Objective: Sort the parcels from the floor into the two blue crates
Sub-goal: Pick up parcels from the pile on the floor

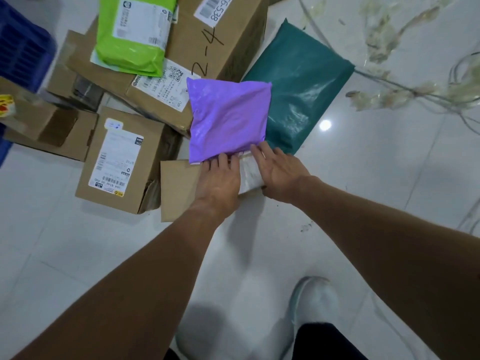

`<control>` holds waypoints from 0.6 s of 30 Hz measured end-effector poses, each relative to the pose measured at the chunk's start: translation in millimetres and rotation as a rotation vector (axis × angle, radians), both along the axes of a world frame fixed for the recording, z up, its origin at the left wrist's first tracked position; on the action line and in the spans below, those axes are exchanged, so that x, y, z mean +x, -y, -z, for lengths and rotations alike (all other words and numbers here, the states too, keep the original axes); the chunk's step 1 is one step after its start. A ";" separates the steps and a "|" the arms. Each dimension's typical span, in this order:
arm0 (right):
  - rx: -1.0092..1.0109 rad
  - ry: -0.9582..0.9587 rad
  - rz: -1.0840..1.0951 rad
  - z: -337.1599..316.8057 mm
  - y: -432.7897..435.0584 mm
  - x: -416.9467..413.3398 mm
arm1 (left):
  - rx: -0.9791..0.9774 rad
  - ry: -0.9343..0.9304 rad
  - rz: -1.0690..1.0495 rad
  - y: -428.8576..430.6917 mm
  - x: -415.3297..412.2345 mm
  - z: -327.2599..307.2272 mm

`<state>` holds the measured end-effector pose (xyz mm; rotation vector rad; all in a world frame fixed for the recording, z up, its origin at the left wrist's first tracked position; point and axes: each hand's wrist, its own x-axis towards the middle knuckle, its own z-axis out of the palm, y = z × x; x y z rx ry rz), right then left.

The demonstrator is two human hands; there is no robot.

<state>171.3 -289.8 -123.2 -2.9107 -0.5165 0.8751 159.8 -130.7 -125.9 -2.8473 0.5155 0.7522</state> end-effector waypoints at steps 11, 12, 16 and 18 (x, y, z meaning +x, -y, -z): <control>-0.016 -0.006 -0.043 -142.6 9.0 -2.1 | -0.180 -0.101 -0.032 -7.8 -3.8 -147.0; -0.020 -0.005 -0.061 -166.5 7.7 -0.5 | -0.186 -0.110 -0.056 -9.1 -4.1 -170.1; -0.031 0.009 -0.125 -271.9 2.0 1.9 | -0.206 -0.120 -0.132 -16.6 -8.0 -273.8; -0.025 0.006 -0.136 -326.0 -1.1 -1.8 | -0.221 -0.130 -0.168 -20.9 -13.8 -328.1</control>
